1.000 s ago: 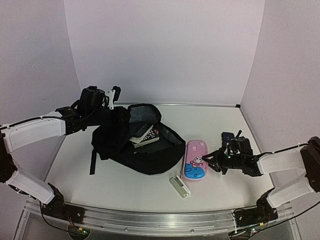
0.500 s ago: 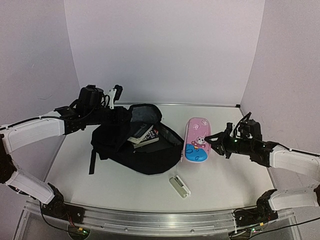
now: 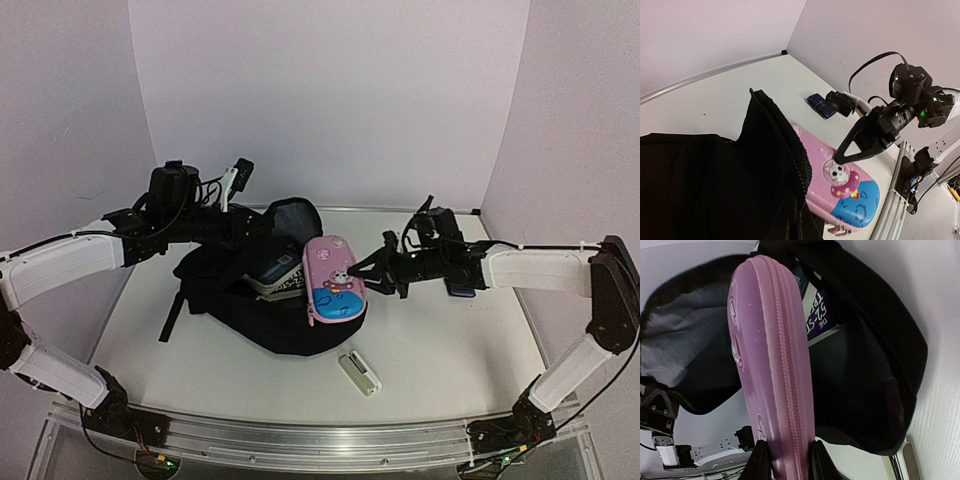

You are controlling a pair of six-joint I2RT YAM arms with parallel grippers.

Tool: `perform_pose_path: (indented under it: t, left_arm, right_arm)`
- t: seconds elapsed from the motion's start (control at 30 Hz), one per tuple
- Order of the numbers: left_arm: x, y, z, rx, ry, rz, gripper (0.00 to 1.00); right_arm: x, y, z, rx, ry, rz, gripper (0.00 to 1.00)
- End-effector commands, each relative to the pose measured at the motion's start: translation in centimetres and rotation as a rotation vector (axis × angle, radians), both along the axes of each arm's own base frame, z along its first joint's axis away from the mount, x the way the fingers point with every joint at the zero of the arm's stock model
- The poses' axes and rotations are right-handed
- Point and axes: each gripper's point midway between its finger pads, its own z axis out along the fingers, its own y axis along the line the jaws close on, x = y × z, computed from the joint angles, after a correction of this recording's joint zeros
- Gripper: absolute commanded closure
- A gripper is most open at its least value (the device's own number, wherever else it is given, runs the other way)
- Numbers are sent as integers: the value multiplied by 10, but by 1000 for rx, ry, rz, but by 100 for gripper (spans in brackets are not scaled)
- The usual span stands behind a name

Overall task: Pack the student bag
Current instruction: Place the stationery in the student bag.

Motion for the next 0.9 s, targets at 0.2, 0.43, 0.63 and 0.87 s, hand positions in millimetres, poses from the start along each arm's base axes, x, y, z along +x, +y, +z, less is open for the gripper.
perform_pose_path:
  t: [0.2,0.43,0.63,0.87]
  left_arm:
    - [-13,-15,51,-120,-139,-128,100]
    - [-30,-16,45,-123,-120,-207,100]
    - [-34,-17,44,-122,-109,-232,100]
    - [-24,-22,42,-125,-77,-206,100]
  right_arm:
    - [23,54,11,58,6,53,100]
    - [74,76,20,177,22,-114,100]
    - [106,90,31,264,-9,-262,100]
    - [120,121,20,237,-96,-412,100]
